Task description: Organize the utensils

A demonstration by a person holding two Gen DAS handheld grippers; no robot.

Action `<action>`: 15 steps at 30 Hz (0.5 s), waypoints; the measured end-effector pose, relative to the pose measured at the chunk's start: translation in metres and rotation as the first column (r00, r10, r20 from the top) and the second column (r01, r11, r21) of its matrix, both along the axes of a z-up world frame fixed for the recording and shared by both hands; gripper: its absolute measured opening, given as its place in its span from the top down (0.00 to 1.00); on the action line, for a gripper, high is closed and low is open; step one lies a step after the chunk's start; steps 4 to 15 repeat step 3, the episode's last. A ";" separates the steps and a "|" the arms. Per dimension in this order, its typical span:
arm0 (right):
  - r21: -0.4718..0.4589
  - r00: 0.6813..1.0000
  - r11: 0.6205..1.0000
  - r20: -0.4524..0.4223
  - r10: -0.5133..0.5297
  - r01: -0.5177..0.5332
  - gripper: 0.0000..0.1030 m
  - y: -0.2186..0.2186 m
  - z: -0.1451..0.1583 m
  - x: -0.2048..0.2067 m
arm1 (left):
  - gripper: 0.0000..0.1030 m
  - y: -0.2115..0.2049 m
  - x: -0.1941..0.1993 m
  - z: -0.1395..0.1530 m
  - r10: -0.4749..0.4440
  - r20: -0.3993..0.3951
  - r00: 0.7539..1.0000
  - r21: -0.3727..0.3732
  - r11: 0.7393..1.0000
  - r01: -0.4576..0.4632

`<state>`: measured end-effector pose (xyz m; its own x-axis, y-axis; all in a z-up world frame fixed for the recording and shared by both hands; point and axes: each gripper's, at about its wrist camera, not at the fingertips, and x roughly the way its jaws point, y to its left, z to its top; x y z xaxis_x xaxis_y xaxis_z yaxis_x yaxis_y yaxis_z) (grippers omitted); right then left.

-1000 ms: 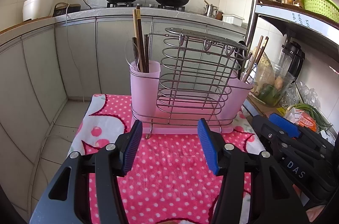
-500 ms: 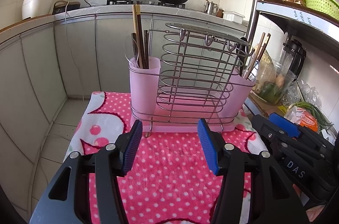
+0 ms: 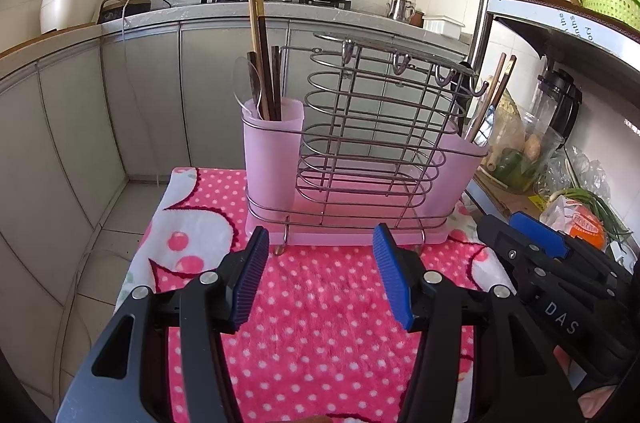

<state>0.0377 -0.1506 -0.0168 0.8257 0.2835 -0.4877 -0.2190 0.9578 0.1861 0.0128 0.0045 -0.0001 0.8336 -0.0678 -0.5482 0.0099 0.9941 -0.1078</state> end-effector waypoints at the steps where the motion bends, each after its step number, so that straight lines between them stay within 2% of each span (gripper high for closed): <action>1: 0.000 1.000 1.000 -0.001 0.000 0.000 0.56 0.000 0.000 0.000 | 0.47 0.000 0.000 0.000 -0.001 -0.001 1.000 0.001 1.000 0.001; 15: 0.001 1.000 1.000 -0.003 -0.001 0.001 0.56 0.000 -0.002 0.001 | 0.47 -0.001 0.001 -0.001 -0.003 -0.003 1.000 0.002 1.000 0.003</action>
